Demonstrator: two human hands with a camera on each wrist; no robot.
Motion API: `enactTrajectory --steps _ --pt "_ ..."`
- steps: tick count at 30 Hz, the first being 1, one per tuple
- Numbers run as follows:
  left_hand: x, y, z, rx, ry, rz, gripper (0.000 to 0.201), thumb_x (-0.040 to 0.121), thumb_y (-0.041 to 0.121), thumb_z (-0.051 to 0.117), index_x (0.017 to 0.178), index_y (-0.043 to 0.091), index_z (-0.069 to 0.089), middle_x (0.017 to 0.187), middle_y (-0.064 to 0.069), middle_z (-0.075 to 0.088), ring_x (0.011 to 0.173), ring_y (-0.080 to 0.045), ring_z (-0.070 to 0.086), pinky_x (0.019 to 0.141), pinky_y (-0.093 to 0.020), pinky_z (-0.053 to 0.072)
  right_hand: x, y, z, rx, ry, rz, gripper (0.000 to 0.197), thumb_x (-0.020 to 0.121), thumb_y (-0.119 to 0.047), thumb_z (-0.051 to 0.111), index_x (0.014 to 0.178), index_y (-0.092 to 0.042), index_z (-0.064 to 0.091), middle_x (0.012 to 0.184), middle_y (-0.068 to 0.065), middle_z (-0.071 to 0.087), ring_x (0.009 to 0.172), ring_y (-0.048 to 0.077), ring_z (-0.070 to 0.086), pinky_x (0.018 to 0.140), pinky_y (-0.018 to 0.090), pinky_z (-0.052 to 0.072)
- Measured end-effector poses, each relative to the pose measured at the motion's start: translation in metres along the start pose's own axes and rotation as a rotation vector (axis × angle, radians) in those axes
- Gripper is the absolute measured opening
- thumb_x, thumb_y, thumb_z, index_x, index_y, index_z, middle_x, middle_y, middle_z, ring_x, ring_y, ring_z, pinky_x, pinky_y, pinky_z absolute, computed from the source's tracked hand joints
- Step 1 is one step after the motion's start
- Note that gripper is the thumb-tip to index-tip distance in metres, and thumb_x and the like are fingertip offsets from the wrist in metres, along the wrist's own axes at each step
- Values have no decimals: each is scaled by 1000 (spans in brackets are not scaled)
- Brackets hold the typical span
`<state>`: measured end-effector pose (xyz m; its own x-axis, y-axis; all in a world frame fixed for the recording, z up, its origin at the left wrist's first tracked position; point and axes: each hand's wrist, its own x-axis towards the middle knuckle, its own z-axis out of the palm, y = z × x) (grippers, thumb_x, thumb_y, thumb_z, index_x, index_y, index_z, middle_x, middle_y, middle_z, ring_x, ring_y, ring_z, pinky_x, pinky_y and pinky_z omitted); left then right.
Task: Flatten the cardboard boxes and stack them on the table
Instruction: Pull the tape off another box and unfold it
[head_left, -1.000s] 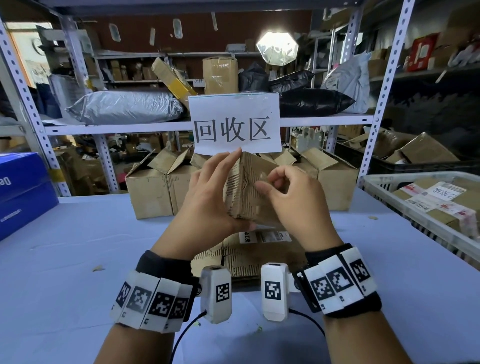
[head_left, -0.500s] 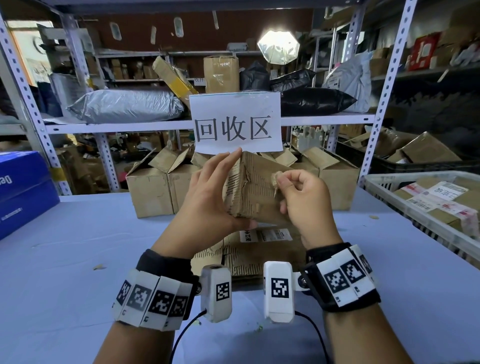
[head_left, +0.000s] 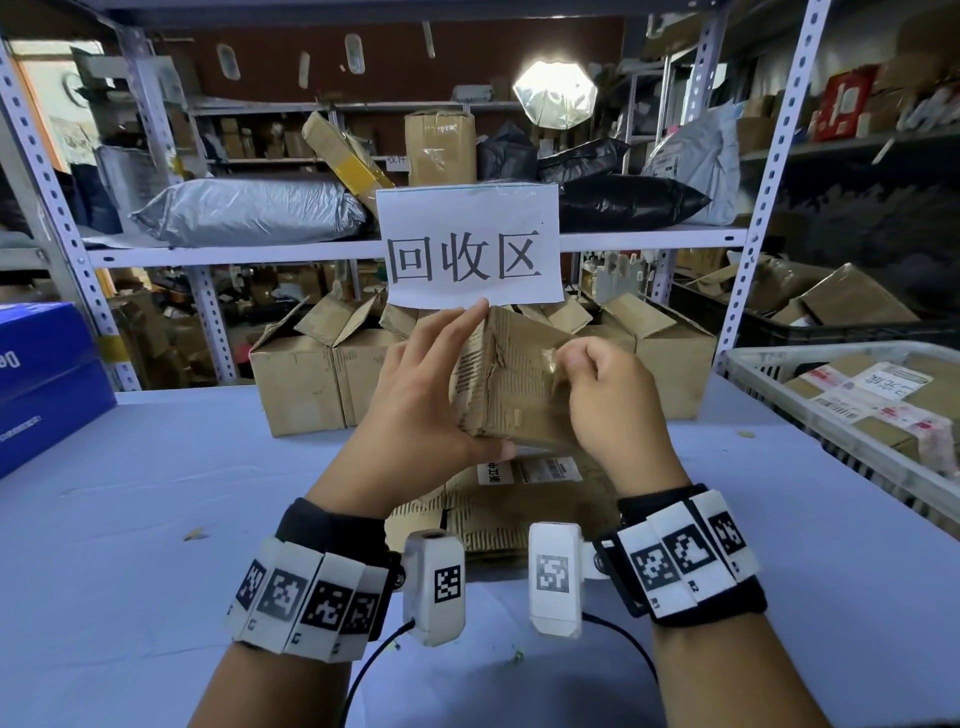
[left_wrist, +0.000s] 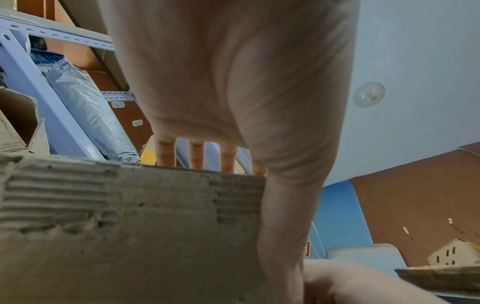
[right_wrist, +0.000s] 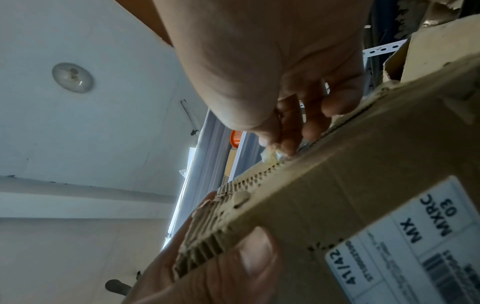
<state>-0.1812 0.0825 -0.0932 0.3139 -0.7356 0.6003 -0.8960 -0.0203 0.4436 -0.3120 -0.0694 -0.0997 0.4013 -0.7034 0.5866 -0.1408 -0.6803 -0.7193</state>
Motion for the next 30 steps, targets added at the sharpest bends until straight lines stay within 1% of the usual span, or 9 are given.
enactTrajectory --steps 3,6,10,15,20,23,26,28,30 --pt "0 0 0 -3 -1 -7 128 59 37 98 159 48 18 157 19 25 138 -13 26 113 -37 25 0 -3 -1 -1 -17 22 36 104 -43 40 85 -25 64 80 -9 65 79 8 59 65 29 44" --pt "0 3 1 15 -1 4 129 57 36 98 159 46 20 156 19 26 132 -8 27 111 -35 26 -3 -3 -1 -108 -25 -8 37 91 -64 54 81 -28 57 84 -11 61 77 6 57 63 30 42" --pt "-1 5 1 35 -18 12 128 57 34 98 158 45 19 156 16 27 132 -13 30 115 -40 28 -2 2 -2 -117 -1 -33 27 88 -51 67 84 -25 62 94 -5 61 83 11 57 70 29 43" --pt "-2 5 0 35 -25 15 128 57 34 98 158 46 19 156 16 26 136 -18 30 117 -44 28 -1 4 -2 -41 5 -42 15 93 -34 67 83 -23 67 74 -12 63 70 1 56 59 22 38" --pt "-1 4 1 28 -15 9 128 57 34 98 158 46 20 157 18 26 137 -18 29 116 -43 29 -4 5 0 182 20 59 15 94 -28 68 79 -25 66 64 -7 66 53 5 62 60 31 52" --pt "-2 3 1 13 -10 4 128 58 35 98 158 46 20 157 19 25 138 -17 28 114 -40 27 -6 5 2 246 27 88 13 95 -29 68 83 -24 65 66 -3 69 47 7 63 55 33 53" --pt "-3 1 1 8 -8 5 128 58 36 98 159 46 20 156 20 25 136 -15 28 112 -37 26 -6 5 2 292 32 104 13 94 -28 69 91 -26 56 74 0 70 47 12 64 52 33 51" --pt "-3 0 1 8 -11 4 127 58 35 98 158 46 19 156 20 25 136 -15 28 111 -35 26 -5 6 1 336 39 124 30 92 -26 71 94 -33 41 77 1 70 47 15 64 47 30 49" --pt "-3 0 1 9 -14 7 127 58 35 98 157 47 19 156 20 24 136 -16 28 111 -34 25 -4 5 0 317 22 115 30 93 -26 69 91 -34 40 79 1 70 47 15 64 44 26 46"
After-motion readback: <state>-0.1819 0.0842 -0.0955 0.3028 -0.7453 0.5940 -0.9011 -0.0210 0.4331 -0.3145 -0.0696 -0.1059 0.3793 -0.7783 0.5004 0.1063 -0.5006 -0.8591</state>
